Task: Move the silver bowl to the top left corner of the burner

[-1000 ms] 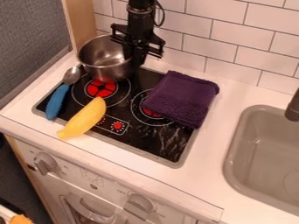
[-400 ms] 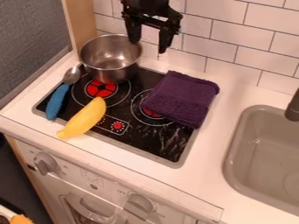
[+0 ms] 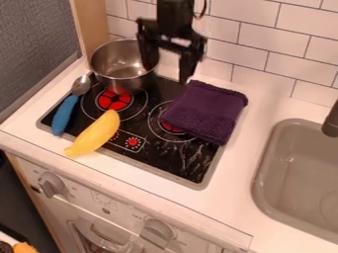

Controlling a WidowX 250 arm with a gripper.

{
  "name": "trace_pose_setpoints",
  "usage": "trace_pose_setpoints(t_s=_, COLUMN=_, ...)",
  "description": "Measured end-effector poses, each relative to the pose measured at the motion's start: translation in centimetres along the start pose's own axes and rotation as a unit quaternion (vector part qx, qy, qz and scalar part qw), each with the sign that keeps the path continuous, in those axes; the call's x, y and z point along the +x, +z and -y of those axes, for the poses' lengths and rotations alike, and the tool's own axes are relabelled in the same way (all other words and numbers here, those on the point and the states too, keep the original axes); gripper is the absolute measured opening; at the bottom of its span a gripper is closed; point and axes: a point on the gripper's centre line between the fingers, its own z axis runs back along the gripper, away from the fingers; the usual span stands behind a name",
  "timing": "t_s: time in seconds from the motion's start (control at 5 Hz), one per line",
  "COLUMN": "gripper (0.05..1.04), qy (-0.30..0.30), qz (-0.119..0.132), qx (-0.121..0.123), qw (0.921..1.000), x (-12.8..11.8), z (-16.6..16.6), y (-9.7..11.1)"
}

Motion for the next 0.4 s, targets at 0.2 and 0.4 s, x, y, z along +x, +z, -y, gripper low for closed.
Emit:
trace_pose_setpoints(t_s=0.2, gripper=1.001, qy=-0.001, qz=0.001, qx=0.002, qw=1.0000, x=0.03, z=-0.05, y=0.05)
trace_pose_setpoints(t_s=0.4, gripper=1.001, qy=-0.001, qz=0.001, qx=0.001, qw=1.0000, x=0.02, z=-0.05, y=0.00)
